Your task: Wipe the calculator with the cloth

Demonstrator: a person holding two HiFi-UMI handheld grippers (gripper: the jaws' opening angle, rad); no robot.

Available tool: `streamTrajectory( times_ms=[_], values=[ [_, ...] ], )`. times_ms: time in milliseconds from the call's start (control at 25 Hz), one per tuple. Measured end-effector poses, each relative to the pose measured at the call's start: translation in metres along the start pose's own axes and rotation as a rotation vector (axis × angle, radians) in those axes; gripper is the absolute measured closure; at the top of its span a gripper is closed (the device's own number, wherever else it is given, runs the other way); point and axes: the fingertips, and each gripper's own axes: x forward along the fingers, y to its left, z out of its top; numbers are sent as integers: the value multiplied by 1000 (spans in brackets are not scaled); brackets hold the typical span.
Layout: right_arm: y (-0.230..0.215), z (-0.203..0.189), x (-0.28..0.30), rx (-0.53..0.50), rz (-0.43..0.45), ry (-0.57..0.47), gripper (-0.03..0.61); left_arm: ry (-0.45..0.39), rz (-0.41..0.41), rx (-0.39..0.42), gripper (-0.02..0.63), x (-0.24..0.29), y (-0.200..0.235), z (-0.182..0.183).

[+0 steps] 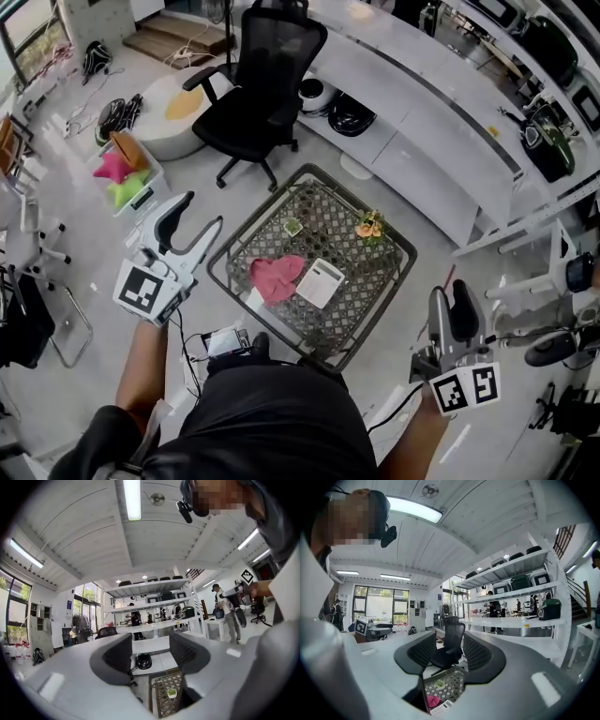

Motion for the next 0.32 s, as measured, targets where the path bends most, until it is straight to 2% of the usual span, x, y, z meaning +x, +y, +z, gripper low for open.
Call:
streamTrajectory(
  times_ms=[320],
  values=[
    [9, -5, 1, -7, -4, 16, 397, -12, -3, -16, 345, -8, 3, -6]
  ],
)
